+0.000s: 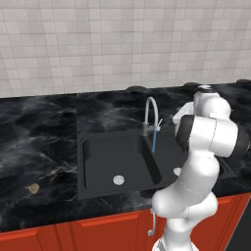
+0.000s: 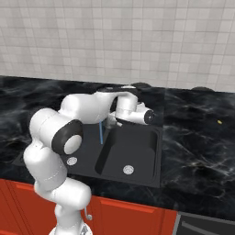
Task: Turn on the sink faucet. Then move the garlic from the counter to the sink. Turn off the sink. Move the vegetable from the sink to the pot next to the stove. Finally move the pot to the rear left burner.
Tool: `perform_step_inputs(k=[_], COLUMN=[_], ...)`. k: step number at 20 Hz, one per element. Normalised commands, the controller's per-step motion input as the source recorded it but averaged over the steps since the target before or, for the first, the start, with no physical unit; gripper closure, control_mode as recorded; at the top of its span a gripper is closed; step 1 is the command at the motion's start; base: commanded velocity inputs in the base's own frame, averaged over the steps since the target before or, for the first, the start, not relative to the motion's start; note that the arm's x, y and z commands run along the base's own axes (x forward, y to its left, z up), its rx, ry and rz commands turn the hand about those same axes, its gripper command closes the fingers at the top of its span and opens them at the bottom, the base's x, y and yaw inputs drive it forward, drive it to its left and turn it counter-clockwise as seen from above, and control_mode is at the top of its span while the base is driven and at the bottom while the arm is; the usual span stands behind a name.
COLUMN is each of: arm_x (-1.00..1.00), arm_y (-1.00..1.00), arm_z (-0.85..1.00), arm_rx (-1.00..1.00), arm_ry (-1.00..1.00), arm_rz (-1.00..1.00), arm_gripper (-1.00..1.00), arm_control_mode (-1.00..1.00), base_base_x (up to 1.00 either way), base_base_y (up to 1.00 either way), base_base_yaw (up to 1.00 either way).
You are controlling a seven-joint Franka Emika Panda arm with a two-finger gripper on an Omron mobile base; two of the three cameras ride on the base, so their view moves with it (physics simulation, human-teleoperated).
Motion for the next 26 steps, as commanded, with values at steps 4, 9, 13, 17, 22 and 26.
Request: perform_step_inputs(k=[4,9,13,17,22,26], arm_x=[-0.92,-0.95,-0.94,-0.96,-0.96,-0.83], arm_y=[0.00,0.00,0.00,0.09,0.38,0.70], arm_z=[0.52,0.46,0.44,0.46,0.47,0.44], arm_rx=[-0.02,-0.03,-0.04,-0.06,-0.06,-0.07], arm_ry=[0.00,0.00,0.00,0.00,0.02,0.10], arm_rz=[-0.02,-0.02,0.00,0.00,0.00,0.00], arm_gripper=[-1.00,-1.00,-1.00,-1.00,-1.00,-1.00], arm_control_mode=[-1.00,-1.00,-1.00,-1.00,-1.00,-1.00], base_base_x=[0.00,0.00,0.00,0.00,0.00,0.00], base_base_y=[0.00,0.00,0.00,0.00,0.00,0.00], base_base_yaw=[0.00,0.00,0.00,0.00,0.00,0.00])
